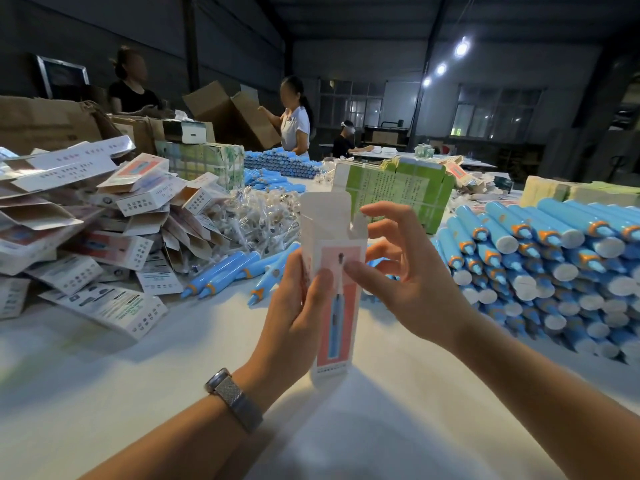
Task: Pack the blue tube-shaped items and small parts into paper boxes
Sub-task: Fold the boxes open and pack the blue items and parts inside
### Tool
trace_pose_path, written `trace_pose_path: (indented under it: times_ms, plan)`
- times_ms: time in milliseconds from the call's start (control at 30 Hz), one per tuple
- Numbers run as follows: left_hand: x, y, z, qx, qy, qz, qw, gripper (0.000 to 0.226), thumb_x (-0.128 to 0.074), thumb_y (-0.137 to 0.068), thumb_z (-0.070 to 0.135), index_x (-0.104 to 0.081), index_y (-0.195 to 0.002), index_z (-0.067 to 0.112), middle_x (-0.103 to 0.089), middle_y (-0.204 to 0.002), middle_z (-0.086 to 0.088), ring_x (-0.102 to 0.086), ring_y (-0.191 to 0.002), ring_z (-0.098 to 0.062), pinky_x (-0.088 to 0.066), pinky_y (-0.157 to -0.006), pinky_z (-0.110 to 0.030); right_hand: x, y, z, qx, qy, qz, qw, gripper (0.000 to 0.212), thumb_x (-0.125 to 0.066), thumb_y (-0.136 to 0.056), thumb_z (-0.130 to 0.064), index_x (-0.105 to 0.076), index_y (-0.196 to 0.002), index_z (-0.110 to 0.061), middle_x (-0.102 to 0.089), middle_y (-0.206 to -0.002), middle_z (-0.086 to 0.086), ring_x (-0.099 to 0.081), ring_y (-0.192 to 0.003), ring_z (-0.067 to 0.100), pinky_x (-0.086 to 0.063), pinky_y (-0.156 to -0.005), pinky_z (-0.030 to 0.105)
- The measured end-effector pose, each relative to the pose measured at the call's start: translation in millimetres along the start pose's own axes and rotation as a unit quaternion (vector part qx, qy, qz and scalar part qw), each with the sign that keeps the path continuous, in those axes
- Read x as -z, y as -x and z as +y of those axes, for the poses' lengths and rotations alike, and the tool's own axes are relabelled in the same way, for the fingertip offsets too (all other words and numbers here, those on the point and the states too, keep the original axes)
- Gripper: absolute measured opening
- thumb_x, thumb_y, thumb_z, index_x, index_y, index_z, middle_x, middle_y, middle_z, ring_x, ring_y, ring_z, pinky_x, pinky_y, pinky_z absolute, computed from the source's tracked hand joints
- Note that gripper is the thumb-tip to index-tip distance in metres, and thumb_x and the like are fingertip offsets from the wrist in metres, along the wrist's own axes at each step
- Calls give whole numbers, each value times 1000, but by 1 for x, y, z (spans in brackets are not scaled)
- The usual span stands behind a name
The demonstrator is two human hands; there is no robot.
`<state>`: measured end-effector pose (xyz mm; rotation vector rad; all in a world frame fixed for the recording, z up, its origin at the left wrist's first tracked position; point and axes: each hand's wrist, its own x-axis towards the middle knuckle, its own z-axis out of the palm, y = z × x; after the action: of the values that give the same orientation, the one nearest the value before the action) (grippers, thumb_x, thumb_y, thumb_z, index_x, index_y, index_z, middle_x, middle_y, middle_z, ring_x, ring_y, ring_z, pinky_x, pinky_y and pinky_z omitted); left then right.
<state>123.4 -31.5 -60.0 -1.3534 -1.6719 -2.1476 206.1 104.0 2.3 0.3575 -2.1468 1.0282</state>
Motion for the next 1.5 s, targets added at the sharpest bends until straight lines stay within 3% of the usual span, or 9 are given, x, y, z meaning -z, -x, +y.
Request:
trace_pose_path:
  times_ms: [133,300,500,600,800,1033,1200,1367,1500]
  plan:
    - [2,-2,-2,42,28,-30,998,34,-39,-98,38,-48,-131,33,-67,-113,11,-66,-107,-10,-55,-87,-27,-5,1,5,-37,-105,0,994,53,-74,-78,-36,-45,-120,-50,-67,-103,3,-67,-76,24,-59,-75,50]
    - [5,-4,0,16,-17,-23,999,62,-43,-96,49,-21,-154,43,-65,-120,12,-66,-111,-19,-56,-91,-45,-8,4,7,-23,-99,37,994,51,-79,-71,-30,-52,-109,-50,-69,-95,-7,-61,-63,12,-55,-66,36]
    - [4,-4,3,-27,-16,-7,999,45,-45,-101,32,-30,-139,50,-65,-116,-8,-69,-100,-30,-56,-82,-60,-5,4,7,-22,-61,52,997,48,-80,-70,-37,-55,-108,-54,-67,-96,-9,-62,-65,13,-55,-66,42]
    - [6,-4,2,-27,-25,-12,999,45,-47,-99,40,-31,-138,55,-66,-115,-6,-69,-101,-29,-57,-82,-59,-3,2,6,-22,-64,45,997,47,-80,-70,-37,-57,-108,-53,-67,-97,-6,-63,-65,14,-55,-66,45]
    - [6,-5,1,-20,-31,-11,999,40,-49,-94,49,-40,-131,61,-65,-112,-12,-67,-100,-32,-54,-84,-62,-2,3,8,-18,-90,44,995,48,-81,-69,-33,-56,-106,-52,-67,-95,-2,-61,-62,12,-54,-62,31]
    - [6,-7,4,-31,-32,-13,999,32,-48,-93,49,-43,-124,59,-66,-106,-10,-64,-91,-36,-53,-80,-62,-1,2,10,-22,-61,33,997,42,-77,-71,-36,-61,-105,-53,-64,-95,-15,-60,-63,9,-54,-64,39]
    - [5,-7,3,-35,-33,-10,999,33,-48,-94,46,-43,-125,57,-62,-101,-19,-59,-87,-44,-50,-78,-65,6,0,7,-32,-30,-1,999,36,-78,-75,-26,-62,-98,-49,-61,-94,-18,-61,-64,8,-52,-63,32]
    - [5,-8,0,-42,-20,-18,999,31,-49,-95,45,-44,-124,55,-64,-104,-12,-59,-89,-46,-49,-79,-66,9,-4,1,-2,-67,-7,998,35,-81,-72,-14,-65,-91,-38,-61,-115,-14,-66,-95,15,-53,-70,26]
    - [4,-8,1,-56,-22,-38,997,30,-46,-97,42,-41,-123,56,-66,-105,-1,-60,-90,-42,-50,-81,-65,10,-7,1,-2,-120,-2,993,52,-84,-64,-6,-58,-91,-42,-62,-100,-13,-61,-91,14,-50,-71,28]
